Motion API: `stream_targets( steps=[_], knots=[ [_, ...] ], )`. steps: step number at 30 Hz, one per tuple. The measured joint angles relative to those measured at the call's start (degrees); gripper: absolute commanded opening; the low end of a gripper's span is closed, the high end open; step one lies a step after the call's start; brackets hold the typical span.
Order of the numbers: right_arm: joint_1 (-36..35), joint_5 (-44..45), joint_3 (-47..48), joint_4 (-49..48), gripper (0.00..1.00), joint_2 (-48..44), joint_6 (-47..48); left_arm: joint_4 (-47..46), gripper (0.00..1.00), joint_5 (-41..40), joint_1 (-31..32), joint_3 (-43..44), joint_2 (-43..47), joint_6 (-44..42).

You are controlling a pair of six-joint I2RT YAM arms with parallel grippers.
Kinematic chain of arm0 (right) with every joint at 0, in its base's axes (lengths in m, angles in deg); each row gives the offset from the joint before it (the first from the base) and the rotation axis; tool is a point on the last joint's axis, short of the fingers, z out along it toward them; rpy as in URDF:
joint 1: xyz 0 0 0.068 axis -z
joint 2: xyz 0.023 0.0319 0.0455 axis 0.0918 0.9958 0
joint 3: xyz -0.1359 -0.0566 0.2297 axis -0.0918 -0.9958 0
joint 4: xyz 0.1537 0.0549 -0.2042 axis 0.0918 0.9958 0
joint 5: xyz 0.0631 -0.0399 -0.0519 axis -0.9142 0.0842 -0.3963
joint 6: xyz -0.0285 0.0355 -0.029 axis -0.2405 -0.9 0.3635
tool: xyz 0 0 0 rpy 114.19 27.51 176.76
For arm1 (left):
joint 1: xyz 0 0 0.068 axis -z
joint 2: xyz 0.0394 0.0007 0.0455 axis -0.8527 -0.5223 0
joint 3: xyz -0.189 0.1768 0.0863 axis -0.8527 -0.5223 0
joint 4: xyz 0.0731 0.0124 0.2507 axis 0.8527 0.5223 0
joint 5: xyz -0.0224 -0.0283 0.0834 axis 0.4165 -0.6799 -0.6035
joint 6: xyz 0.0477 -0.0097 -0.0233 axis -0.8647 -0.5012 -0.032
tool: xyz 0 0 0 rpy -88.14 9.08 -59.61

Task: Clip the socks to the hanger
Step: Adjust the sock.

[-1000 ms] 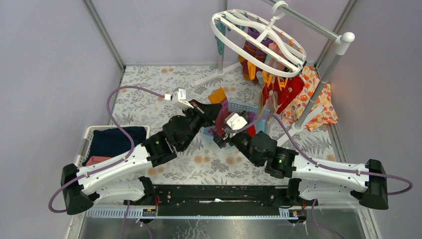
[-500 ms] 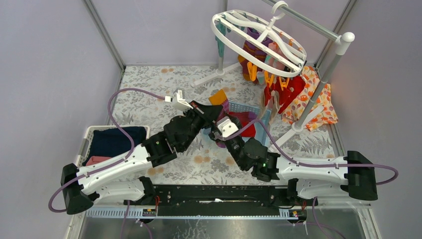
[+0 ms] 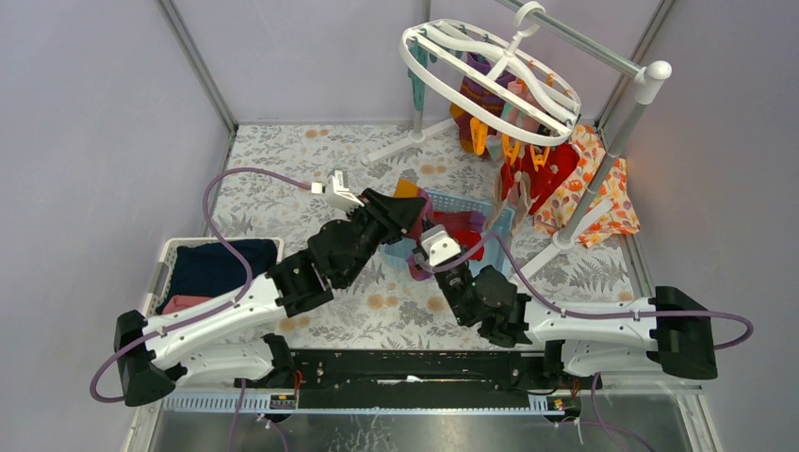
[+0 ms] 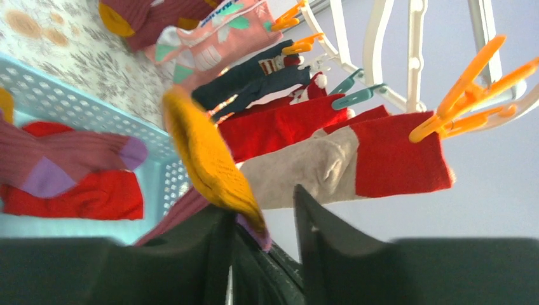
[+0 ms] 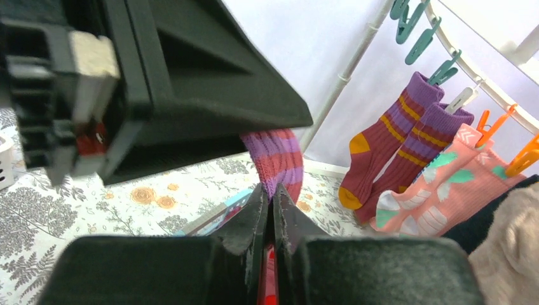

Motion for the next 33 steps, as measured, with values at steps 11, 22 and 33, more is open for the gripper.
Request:
stream_targets(
  steps=[11, 22, 33],
  knots=[
    [-0.02, -5.51, -8.85, -0.59, 0.0, -15.85, -0.37, -2.27, 0.91, 0.94, 0.04, -2.6, 10.34, -10.82],
    [-0.07, -12.7, -13.9, 1.14, 0.0, -25.22, -4.02, -3.23, 0.86, 15.37, -0.04, 3.34, 10.71, -37.92],
    [-0.11, -14.58, -2.6, 24.68, 0.0, -34.14, -18.51, -16.59, 0.93, 38.45, -0.04, -28.17, 28.28, -80.43]
  ],
)
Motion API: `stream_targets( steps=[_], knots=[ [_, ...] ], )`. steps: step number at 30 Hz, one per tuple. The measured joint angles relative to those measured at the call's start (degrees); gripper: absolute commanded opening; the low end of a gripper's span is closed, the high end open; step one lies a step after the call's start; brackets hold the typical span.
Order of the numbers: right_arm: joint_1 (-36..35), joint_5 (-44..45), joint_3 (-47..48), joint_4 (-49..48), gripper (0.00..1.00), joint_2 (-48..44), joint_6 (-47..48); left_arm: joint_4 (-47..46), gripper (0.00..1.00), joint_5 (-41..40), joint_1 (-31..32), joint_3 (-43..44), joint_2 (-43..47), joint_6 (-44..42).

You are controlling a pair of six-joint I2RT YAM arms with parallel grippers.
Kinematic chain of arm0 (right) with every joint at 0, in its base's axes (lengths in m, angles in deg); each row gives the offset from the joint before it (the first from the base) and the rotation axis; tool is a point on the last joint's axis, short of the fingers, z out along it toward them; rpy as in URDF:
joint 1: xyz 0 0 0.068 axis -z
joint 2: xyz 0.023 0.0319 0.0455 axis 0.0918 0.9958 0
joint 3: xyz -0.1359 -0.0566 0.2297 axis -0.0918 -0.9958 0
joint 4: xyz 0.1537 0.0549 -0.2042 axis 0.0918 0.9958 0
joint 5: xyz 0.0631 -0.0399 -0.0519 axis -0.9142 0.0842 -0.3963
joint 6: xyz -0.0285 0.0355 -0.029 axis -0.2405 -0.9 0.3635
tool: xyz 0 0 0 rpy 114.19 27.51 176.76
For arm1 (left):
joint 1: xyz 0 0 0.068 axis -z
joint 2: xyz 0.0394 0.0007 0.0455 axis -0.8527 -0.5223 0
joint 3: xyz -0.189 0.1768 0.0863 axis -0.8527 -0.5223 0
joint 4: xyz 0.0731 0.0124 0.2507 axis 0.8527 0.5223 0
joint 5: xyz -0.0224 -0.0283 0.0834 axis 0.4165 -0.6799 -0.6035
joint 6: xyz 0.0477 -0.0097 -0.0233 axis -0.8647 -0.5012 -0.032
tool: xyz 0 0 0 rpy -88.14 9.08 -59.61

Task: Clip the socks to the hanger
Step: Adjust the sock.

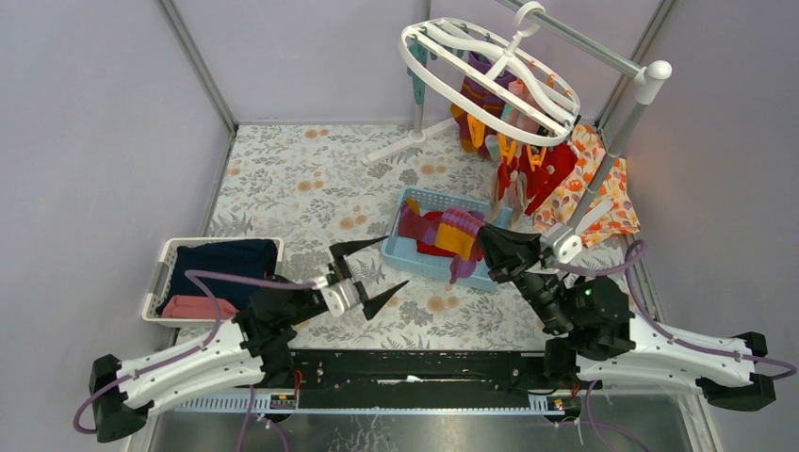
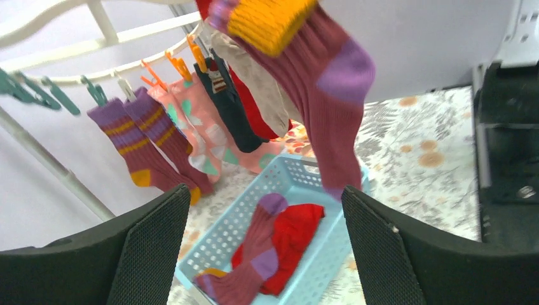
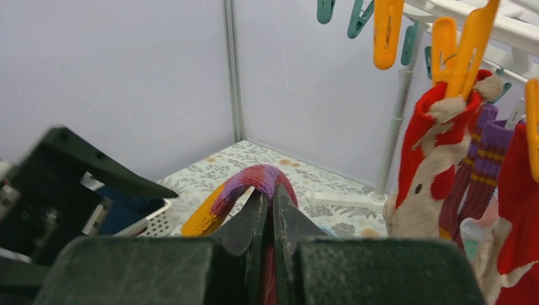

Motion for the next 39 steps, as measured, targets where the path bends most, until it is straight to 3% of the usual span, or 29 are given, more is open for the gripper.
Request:
stream_targets(
  steps=[4, 10, 17, 23, 25, 31, 32, 34, 37, 39],
  knots=[
    [0.0, -0.04, 3.5, 5.4, 0.0, -1.38, -4.81, -10.82, 0.92, 2.54, 0.0, -2.51, -6.67, -10.34],
    [0.0, -0.96, 4.5, 10.16, 0.0, -0.72, -8.81, -28.74, 0.87, 4.13, 0.0, -1.73, -20.06, -17.84],
    [0.0, -1.11, 5.07, 12.94, 0.0, 0.22, -10.86, -36.41, 0.72, 6.93, 0.02, 2.69, -25.42, -19.54],
    [0.0, -1.55, 5.11, 13.03, 0.0, 0.22, -11.91, -38.1, 0.67, 8.57, 0.02, 5.57, -27.63, -19.87],
    [0.0, -1.64, 5.11, 13.14, 0.0, 0.22, -12.13, -38.16, 0.55, 8.94, 0.02, 5.6, -28.15, -19.96],
    [0.0, -1.44, 5.38, 13.7, 0.0, 0.39, -12.33, -36.89, 0.0, 10.21, 0.02, 6.43, -27.98, -19.37],
    [0.0, -1.36, 5.44, 13.84, 0.04, 0.39, -12.33, -36.09, 0.0, 10.29, 0.02, 6.88, -27.65, -18.99],
    [0.0, -1.18, 5.44, 14.29, 0.22, 0.37, -12.24, -33.22, 0.0, 10.36, 0.02, 8.55, -26.45, -17.9],
    [0.0, -1.51, 5.49, 16.0, 0.62, 0.17, -11.21, -27.3, 0.0, 10.29, 0.0, 11.91, -24.57, -16.04],
    [0.0, -2.64, 5.64, 17.84, 0.87, -0.13, -9.75, -18.29, 0.0, 10.32, -0.04, 17.38, -23.12, -14.14]
  ],
)
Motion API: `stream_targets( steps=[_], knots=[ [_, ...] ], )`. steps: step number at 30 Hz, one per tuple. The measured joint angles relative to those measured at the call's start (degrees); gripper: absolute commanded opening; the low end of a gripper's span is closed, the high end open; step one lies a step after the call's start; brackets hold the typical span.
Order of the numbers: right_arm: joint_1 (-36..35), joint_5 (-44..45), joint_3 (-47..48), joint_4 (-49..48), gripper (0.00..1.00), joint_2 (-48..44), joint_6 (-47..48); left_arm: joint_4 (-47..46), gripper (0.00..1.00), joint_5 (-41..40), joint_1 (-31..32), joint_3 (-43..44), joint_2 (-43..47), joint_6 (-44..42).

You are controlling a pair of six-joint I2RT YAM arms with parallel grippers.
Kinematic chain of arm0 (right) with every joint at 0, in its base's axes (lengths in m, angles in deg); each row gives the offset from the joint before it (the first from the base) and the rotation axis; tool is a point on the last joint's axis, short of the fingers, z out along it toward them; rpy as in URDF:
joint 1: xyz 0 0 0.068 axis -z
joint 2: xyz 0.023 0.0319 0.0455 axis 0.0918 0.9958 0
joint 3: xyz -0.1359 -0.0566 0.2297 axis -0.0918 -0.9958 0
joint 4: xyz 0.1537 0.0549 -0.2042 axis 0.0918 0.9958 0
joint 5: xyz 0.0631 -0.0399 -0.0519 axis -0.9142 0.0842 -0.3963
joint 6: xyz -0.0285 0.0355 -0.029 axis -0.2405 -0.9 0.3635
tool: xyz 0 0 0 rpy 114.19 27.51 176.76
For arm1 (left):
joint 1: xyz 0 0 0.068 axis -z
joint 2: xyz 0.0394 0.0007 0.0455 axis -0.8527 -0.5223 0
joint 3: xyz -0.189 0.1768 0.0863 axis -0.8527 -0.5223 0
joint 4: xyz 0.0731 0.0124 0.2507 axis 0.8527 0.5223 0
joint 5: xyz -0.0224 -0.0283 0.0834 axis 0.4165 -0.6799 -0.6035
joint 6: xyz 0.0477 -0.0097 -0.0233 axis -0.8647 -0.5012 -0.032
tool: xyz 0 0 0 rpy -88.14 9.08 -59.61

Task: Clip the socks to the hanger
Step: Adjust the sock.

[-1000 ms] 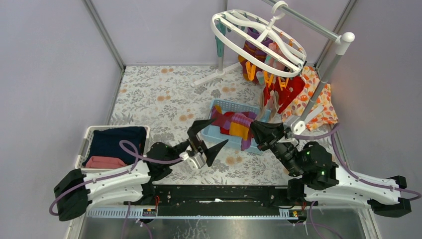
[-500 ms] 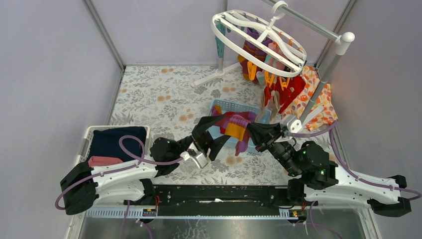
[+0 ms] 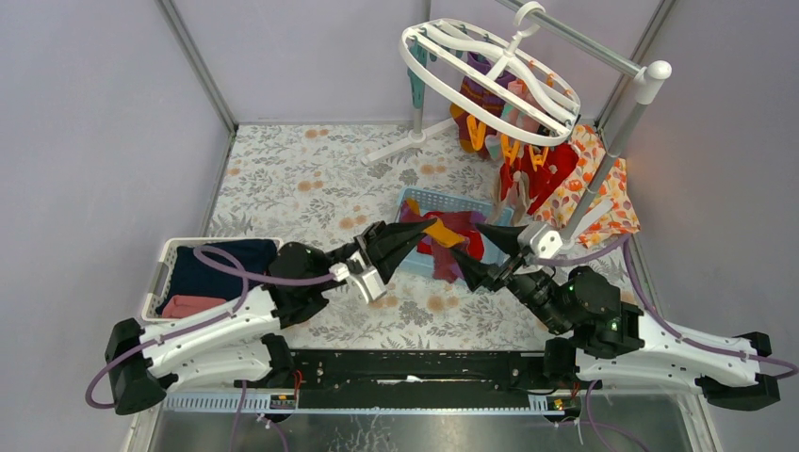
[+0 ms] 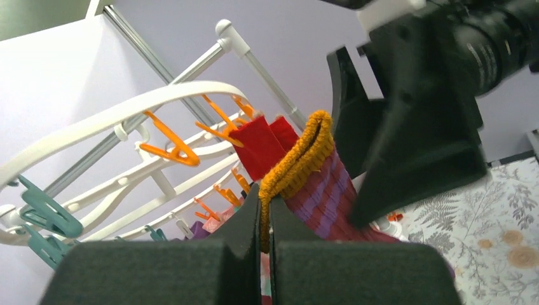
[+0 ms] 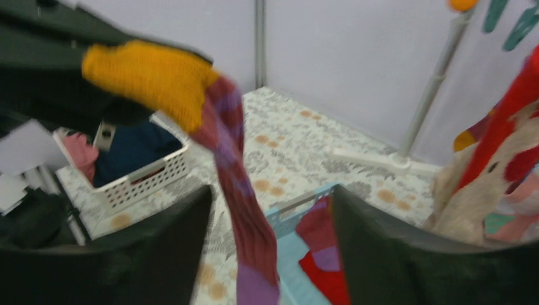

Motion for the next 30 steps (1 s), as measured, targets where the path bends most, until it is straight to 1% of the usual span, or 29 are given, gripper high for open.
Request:
stream_targets(
  steps=[1, 2, 5, 7, 12, 14, 15, 20, 30],
  knots=[
    [0.0, -0.9, 0.35, 1.33, 0.95, -0.09, 0.92, 0.26, 0.0, 0.02, 0.0, 0.17, 0.04, 0.07],
    [0.0, -1.86, 0.72, 2.47, 0.99, -0.09, 1.9, 2.93, 0.0, 0.13, -0.17, 1.77, 0.39, 0.46],
    [0.0, -5.92, 2.08, 5.51, 1.0, 0.5, 5.95, 11.13, 0.0, 1.09, -1.16, 6.6, 0.61, 1.64],
    [-0.02, -7.89, 2.62, 5.88, 1.0, 1.6, 8.09, 15.21, 0.0, 1.75, -2.01, 8.92, 0.2, 2.08],
    [-0.07, -12.37, 3.96, 6.19, 0.99, 5.22, 13.11, 22.43, 0.0, 3.15, -3.19, 11.02, -1.38, 2.67],
    [-0.07, -13.73, 3.96, 6.23, 0.96, 5.42, 14.8, 24.9, 0.0, 3.8, -3.8, 11.02, -1.88, 2.91],
    [-0.07, -14.34, 4.02, 6.19, 0.92, 5.2, 15.54, 25.77, 0.0, 4.11, -4.09, 11.02, -2.05, 2.99],
    [-0.11, -15.98, 5.88, 6.23, 0.7, 4.92, 18.4, 28.46, 0.0, 6.05, -4.96, 12.02, -2.8, 3.56],
    [-0.11, -16.68, 6.95, 6.84, 0.51, 4.94, 21.31, 28.92, 0.0, 8.57, -5.9, 12.96, -3.13, 5.07]
  ],
)
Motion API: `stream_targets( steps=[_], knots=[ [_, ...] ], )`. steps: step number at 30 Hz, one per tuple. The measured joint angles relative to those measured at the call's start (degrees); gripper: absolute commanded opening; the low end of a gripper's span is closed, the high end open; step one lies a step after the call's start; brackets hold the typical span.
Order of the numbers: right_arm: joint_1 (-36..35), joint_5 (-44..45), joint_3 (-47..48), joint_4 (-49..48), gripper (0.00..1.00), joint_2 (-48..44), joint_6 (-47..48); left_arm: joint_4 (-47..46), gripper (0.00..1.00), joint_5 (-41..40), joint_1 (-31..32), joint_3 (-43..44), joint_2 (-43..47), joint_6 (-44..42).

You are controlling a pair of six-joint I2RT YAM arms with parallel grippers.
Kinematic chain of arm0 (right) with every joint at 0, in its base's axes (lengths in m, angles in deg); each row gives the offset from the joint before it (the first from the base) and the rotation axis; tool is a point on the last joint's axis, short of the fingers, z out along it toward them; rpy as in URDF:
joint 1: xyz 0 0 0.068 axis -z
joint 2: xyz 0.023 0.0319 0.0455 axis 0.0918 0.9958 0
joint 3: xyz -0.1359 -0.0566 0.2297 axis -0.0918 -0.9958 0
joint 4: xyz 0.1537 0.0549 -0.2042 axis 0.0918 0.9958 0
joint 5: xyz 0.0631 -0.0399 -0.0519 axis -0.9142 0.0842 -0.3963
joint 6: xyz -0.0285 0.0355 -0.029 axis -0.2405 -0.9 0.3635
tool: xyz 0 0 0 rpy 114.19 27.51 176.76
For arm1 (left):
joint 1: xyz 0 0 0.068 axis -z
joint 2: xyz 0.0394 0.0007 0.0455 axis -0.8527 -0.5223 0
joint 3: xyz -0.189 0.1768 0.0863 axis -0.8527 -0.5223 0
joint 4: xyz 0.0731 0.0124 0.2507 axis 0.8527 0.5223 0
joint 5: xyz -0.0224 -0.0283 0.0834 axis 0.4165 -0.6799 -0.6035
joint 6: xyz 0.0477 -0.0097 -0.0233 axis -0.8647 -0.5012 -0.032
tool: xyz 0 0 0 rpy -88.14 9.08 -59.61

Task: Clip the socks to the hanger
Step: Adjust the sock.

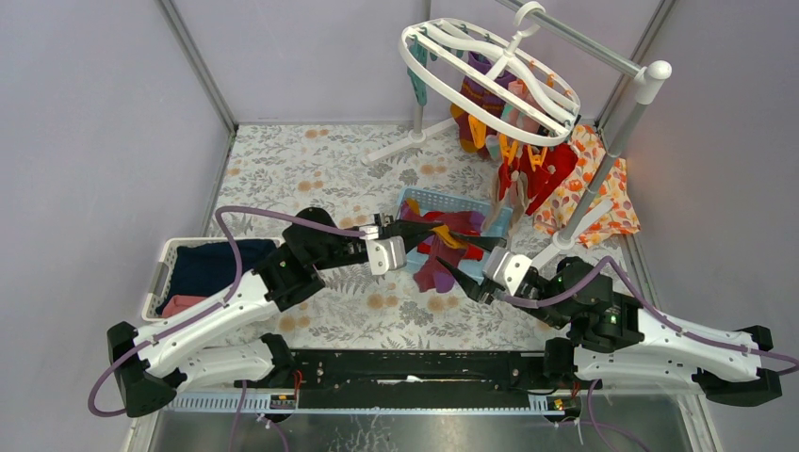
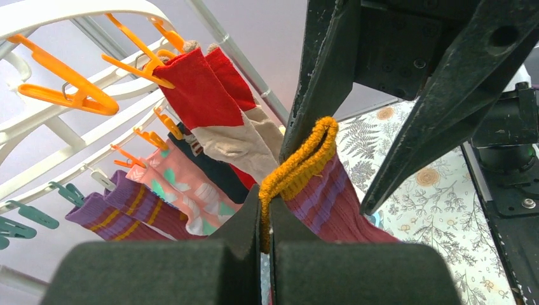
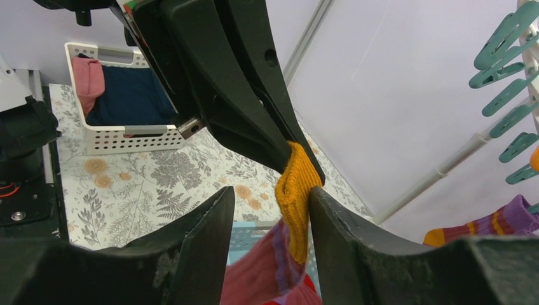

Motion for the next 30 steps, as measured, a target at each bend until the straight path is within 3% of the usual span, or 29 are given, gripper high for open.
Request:
stream_targets(
  steps=[16, 17, 23, 27, 30],
  knots=[
    [0.0, 1.51, 0.02, 0.74, 0.0, -0.76, 1.75, -0.02, 0.0, 1.64, -0.55, 0.0, 0.0, 1.49],
    [0.0, 1.62, 0.02, 0.72, 0.0, -0.85, 1.81, -0.04, 0.08, 1.66, -0.55, 0.0, -0.02, 1.64],
    [0.0, 2.34, 0.02, 0.87, 0.0, -1.75, 1.57, -1.03, 0.8, 0.92, -1.05, -0.11, -0.02, 5.97],
    [0.0, 4.09, -0.11, 1.44, 0.0, -3.8, -0.07, -2.29, 0.98, 0.52, -6.32, -0.96, 1.44, 16.22],
    [0.0, 6.03, -1.25, 0.94, 0.0, -6.27, -1.36, -5.9, 0.99, 1.36, -15.15, -1.62, 2.29, 28.65]
  ],
)
